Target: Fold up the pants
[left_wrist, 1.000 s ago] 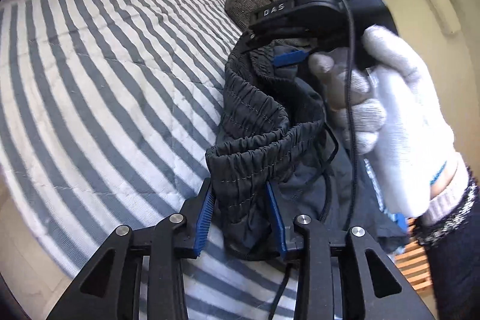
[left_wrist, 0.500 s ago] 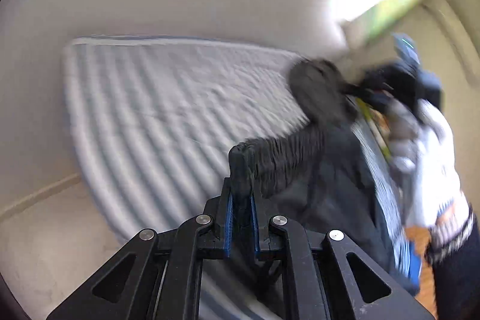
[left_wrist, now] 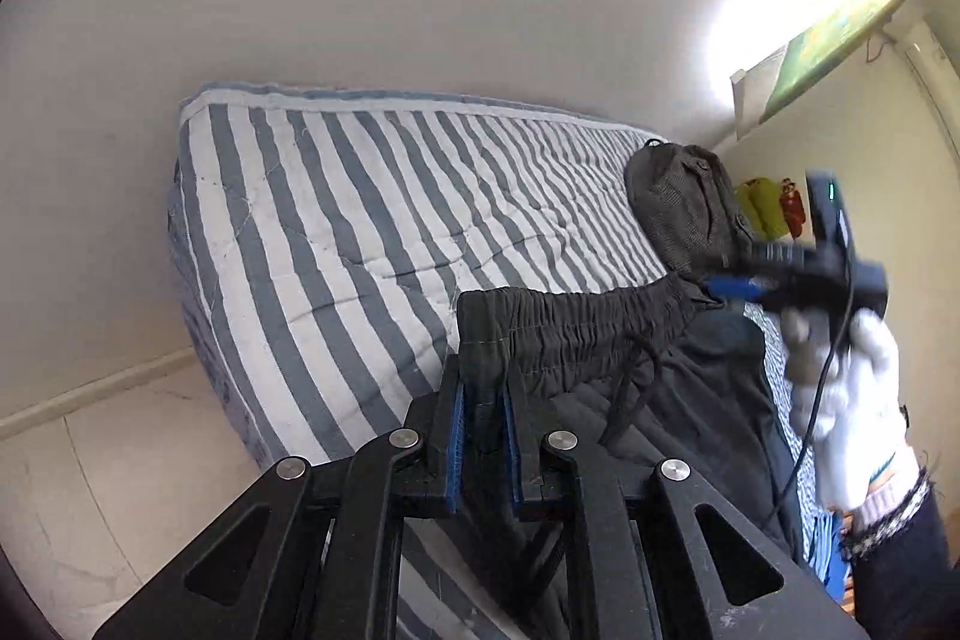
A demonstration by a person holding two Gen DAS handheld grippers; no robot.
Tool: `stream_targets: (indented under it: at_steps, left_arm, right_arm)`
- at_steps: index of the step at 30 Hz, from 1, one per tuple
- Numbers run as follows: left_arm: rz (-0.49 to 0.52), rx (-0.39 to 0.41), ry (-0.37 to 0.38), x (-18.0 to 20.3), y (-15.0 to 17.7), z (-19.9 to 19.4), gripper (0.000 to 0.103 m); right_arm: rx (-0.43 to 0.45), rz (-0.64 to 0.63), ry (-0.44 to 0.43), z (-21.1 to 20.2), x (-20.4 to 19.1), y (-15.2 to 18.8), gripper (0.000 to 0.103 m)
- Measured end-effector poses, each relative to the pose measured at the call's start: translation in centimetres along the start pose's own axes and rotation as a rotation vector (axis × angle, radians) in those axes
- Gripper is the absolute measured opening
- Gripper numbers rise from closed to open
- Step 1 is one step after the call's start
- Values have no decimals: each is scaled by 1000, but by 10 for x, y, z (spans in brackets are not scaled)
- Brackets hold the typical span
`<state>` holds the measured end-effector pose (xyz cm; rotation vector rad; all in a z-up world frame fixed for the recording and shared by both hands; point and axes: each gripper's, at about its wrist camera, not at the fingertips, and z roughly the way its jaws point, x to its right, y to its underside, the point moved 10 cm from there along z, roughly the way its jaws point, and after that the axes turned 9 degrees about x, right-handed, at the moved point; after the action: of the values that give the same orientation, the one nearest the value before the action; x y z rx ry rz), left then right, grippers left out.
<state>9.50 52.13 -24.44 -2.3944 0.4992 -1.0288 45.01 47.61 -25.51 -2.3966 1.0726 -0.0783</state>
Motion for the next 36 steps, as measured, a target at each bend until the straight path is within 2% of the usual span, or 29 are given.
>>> stream_targets:
  at_steps: [2,4,6,7,10,11,12,13,14,16,17,18,19,20,22,24,26,27,28,29,30,31,32,36]
  left_arm:
    - [-9,-6,4,2,2,4,12]
    - [1,-10,1,7,6,9,12]
    - [9,-12,-3,8,6,9,12]
    - [14,-12,-6,9,6,15,12]
    - [29,-9,-15,12,5,16,12]
    - [35,-8,-14,13,5,15,14]
    - [40,-7,-12,16,5,16,15]
    - [46,-6,-11,18,5,15,20]
    - [53,-6,-12,21,5,16,35]
    - [71,-14,-13,27,8,20,52]
    - [77,-21,-13,29,10,22,52]
    - [92,-26,-19,31,12,25,52]
    - [120,-25,-35,35,13,28,52]
    - [135,-25,-46,37,13,31,52]
    - [140,-30,-52,41,12,38,52]
    - [148,-34,-88,37,12,43,52]
    - [133,-45,-97,34,14,48,51]
    - [137,-47,-103,34,16,51,51]
    - [145,-42,-111,34,16,53,45]
    - [159,-29,-129,34,16,55,24]
    - [174,-21,-135,35,15,56,18]
    - [186,-7,-135,39,11,56,14]
    - [184,8,-133,42,8,54,12]
    - [250,120,-156,56,-12,39,12]
  right_arm:
    - [-24,35,-12,1,20,12,48]
    - [-19,67,-85,-4,24,19,49]
    - [-17,24,-129,-9,15,26,62]
    - [-25,-27,-121,-9,8,30,64]
    - [-59,-202,-20,1,-9,46,63]
    - [-67,-243,39,7,-8,50,50]
    - [-81,-275,89,13,-8,53,17]
    - [-95,-294,123,17,-9,56,12]
    - [-79,-317,153,16,-11,54,10]
    - [11,-395,237,7,-16,36,5]
    - [73,-400,281,-1,-14,20,5]
    - [119,-339,287,-8,-10,3,5]
    - [128,-285,266,-9,-10,-6,5]
    - [111,-250,223,-6,-11,-11,6]
    - [47,-289,173,3,-18,-9,10]
    - [50,-337,211,3,-22,-8,25]
    - [53,-326,198,1,-20,-7,59]
    - [37,-315,174,4,-19,-6,59]
    - [25,-313,179,10,-11,-1,58]
    - [21,-324,219,16,-5,4,42]
    - [4,-342,265,24,1,8,9]
    - [-8,-338,266,29,1,11,3]
    - [12,-333,266,27,0,10,3]
    - [138,-362,307,10,-14,-17,2]
